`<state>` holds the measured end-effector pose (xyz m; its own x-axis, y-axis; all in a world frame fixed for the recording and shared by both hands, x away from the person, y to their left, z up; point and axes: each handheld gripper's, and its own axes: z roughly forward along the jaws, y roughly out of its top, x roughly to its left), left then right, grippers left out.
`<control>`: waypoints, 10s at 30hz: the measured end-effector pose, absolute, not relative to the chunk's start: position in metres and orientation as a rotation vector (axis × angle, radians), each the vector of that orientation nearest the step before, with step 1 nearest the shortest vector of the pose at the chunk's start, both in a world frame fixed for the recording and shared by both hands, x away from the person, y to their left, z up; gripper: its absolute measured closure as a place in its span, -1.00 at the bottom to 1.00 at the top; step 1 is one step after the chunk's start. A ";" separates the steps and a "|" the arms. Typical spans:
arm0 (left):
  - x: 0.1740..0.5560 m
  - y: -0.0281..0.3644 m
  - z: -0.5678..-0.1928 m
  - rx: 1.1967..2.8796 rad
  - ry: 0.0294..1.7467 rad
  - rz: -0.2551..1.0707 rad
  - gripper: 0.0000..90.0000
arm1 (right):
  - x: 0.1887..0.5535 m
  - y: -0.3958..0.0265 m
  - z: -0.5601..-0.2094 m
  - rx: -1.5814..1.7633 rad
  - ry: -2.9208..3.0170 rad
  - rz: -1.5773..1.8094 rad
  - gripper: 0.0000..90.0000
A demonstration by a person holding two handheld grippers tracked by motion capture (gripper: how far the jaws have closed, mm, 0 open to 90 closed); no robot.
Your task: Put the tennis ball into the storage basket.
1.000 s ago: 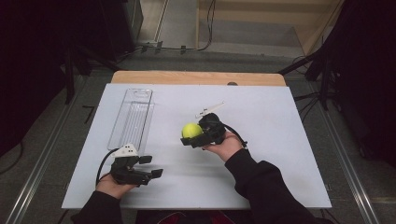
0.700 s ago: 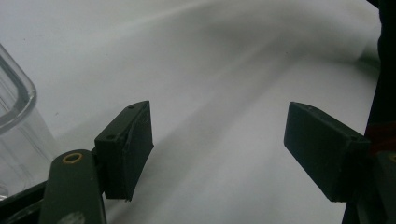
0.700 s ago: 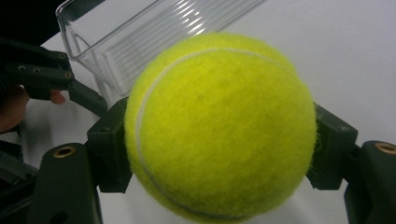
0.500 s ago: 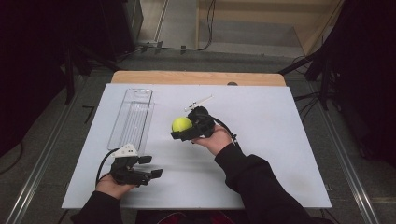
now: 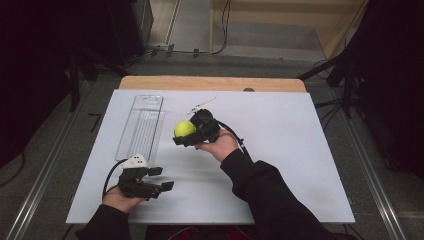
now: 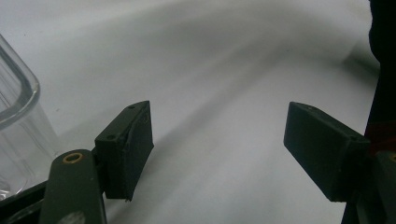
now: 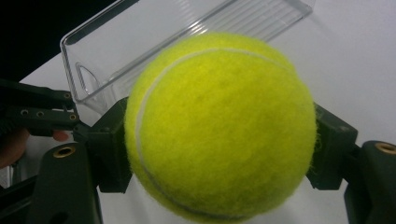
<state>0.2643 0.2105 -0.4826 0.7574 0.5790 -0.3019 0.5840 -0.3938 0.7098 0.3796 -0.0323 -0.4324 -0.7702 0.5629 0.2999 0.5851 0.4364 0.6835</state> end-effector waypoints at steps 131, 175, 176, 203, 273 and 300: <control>0.265 0.213 -0.480 2.079 0.857 -0.003 -0.45 | 0.446 0.090 -0.426 -1.007 -2.675 -1.235 -0.76; 0.266 0.212 -0.482 2.071 0.873 -0.004 -0.46 | 0.401 -0.033 -0.410 -1.058 -2.651 -1.225 -0.55; 0.266 0.213 -0.482 2.071 0.873 -0.004 -0.46 | 0.400 -0.035 -0.410 -1.060 -2.653 -1.228 -0.56; 0.266 0.212 -0.483 2.069 0.889 0.002 -0.46 | 0.360 -0.105 -0.434 -1.078 -2.652 -1.254 -0.54; 0.265 0.212 -0.481 2.075 0.881 0.002 -0.46 | 0.274 -0.234 -0.477 -1.408 -2.586 -1.301 -0.54; 0.266 0.211 -0.483 2.088 0.878 0.001 -0.46 | 0.251 -0.264 -0.498 -1.509 -2.560 -1.253 -0.54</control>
